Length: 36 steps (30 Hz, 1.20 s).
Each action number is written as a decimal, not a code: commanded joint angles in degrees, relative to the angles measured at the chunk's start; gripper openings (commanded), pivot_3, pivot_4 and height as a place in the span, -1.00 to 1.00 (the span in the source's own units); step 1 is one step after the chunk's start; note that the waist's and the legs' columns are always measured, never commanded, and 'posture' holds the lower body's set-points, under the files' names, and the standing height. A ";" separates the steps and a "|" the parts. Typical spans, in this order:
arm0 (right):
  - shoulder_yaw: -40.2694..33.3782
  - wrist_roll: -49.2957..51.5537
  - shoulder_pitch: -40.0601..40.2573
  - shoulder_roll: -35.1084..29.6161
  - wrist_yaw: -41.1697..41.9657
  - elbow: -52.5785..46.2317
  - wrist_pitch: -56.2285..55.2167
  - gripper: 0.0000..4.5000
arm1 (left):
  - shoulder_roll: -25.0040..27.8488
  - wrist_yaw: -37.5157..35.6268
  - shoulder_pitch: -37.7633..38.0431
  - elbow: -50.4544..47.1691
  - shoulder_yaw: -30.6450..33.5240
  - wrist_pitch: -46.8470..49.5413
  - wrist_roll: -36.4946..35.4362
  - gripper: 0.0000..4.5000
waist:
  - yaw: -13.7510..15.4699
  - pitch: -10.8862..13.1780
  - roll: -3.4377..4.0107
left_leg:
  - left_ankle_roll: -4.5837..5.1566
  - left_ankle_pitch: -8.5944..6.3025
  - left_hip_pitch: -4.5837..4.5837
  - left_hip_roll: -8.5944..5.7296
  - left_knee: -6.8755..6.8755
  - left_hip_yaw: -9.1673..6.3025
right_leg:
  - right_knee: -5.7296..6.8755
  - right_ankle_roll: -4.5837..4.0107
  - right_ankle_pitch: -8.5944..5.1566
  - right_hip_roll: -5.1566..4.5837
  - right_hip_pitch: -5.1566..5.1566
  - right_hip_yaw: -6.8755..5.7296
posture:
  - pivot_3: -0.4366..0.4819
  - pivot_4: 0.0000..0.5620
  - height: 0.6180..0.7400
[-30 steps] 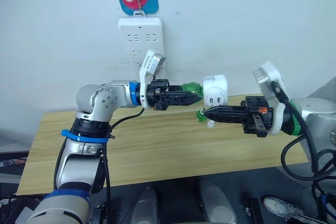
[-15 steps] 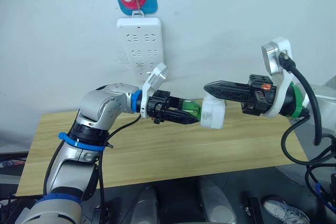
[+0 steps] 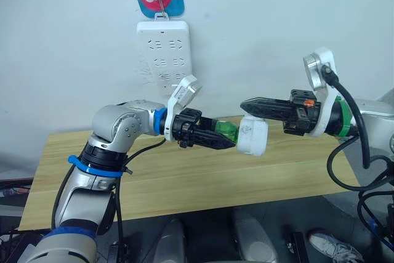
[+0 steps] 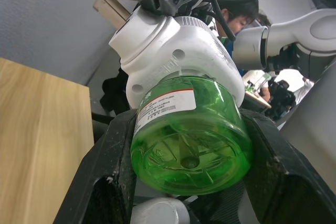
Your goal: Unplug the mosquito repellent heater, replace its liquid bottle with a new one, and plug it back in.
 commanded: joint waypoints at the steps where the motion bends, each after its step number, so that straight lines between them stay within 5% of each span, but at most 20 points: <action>1: 0.18 -0.22 0.45 -0.79 0.83 -1.09 1.90 -1.00 | -0.59 -0.05 -1.74 -2.43 4.10 -0.08 -3.68 0.02 | 0.00 0.00 0.00 | 0.00 0.00 0.00 0.00 0.00 0.00 | 0.00 0.00 0.00 0.00 0.00 0.00 | -0.50 -0.26 1.00; 13: -0.56 0.91 0.89 -0.55 -0.59 -1.17 2.80 -1.00 | -0.70 1.58 -1.00 -2.35 4.60 -0.25 -4.15 0.02 | 0.01 0.00 0.00 | 0.00 0.00 0.00 0.00 0.00 0.00 | 0.00 0.00 0.00 0.00 0.00 0.00 | -0.50 -0.25 1.00; 18: -7.49 7.03 2.51 -1.85 -7.27 2.28 0.92 -1.00 | -0.56 4.88 1.93 -2.19 5.62 -2.76 -2.12 0.02 | 0.05 0.00 0.00 | 0.00 0.00 0.00 0.01 0.00 0.00 | 0.00 0.00 0.00 -0.01 0.00 0.01 | -0.52 -0.25 1.00; 25: -18.39 14.64 16.77 0.76 -23.84 -3.18 -6.82 -0.01 | -7.50 17.56 5.36 -3.22 10.93 -4.38 -3.14 0.02 | 0.96 -0.01 -0.01 | 0.03 -0.01 -0.07 0.00 0.04 0.01 | 0.00 0.00 0.00 -0.03 0.00 0.00 | -0.52 -0.26 1.00; 31: -21.60 26.55 34.02 11.98 -44.94 -17.18 -23.63 0.94 | -15.10 28.41 7.46 -5.04 13.21 -7.14 -2.47 0.02 | 0.99 -0.03 0.00 | 0.01 -0.01 -0.13 0.04 0.08 0.09 | 0.07 0.00 0.00 -0.03 -0.01 0.00 | -0.55 -0.26 1.00; 36: -13.80 24.56 38.71 19.79 -53.28 -27.98 -32.49 1.00 | -19.55 33.78 7.68 -4.97 13.92 -7.20 -3.58 0.02 | 0.44 -0.06 0.05 | 0.00 0.00 -0.01 0.03 0.13 0.16 | 0.25 0.00 0.00 0.00 -0.02 0.12 | -0.59 -0.27 1.00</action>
